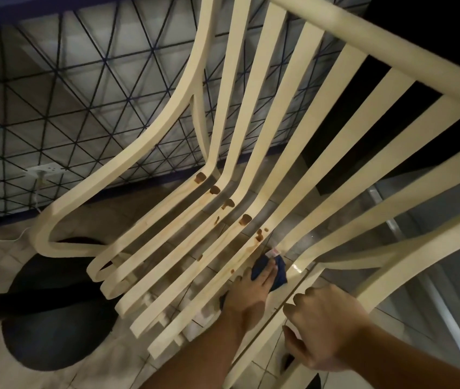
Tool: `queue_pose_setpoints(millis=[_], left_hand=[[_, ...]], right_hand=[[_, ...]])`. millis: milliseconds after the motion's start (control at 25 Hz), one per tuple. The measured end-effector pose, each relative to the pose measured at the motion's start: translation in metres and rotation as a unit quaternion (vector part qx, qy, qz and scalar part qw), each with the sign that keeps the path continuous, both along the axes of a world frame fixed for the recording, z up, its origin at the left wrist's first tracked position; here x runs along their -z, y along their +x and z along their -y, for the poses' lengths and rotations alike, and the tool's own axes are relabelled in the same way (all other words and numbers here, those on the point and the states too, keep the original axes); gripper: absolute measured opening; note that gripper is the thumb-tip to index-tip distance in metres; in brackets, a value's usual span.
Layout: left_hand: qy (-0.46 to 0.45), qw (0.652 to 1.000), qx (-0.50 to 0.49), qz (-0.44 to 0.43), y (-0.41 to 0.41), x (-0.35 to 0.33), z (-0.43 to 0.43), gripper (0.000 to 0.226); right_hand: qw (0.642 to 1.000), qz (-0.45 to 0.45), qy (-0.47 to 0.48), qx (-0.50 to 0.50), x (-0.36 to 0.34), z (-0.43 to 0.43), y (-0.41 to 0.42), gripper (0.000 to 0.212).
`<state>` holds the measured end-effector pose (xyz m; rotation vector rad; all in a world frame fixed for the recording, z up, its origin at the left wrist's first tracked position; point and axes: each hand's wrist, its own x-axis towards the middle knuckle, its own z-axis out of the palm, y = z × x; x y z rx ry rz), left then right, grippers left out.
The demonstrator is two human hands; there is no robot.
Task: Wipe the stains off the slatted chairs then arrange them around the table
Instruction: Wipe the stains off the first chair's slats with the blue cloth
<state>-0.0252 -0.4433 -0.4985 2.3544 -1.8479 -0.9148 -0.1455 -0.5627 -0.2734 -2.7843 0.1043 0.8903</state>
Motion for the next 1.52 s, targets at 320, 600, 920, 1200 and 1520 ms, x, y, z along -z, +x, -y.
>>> queue_pose_setpoints(millis=[320,600,920,1200,1520], left_hand=[[-0.058,0.998,-0.022,-0.020,-0.002,0.008,-0.008,0.087],[-0.115,0.992,-0.053,0.005,-0.001,-0.011,-0.108,0.097],[-0.035,0.999,0.018,0.017,0.003,-0.006,0.007,0.087],[-0.062,0.995,0.039,0.068,0.004,-0.004,0.022,0.081],[-0.033,0.999,-0.013,0.030,0.004,-0.029,-0.138,0.100]], right_hand=[[1.000,-0.008,-0.002,-0.002,-0.005,-0.001,0.002,0.053],[1.000,0.014,0.017,0.000,-0.006,0.000,0.000,0.049],[0.999,0.027,0.025,0.006,-0.003,0.002,-0.001,0.046],[0.999,0.043,0.006,0.002,0.000,-0.002,-0.005,0.047],[0.997,0.075,-0.017,0.006,0.013,-0.005,-0.012,0.052]])
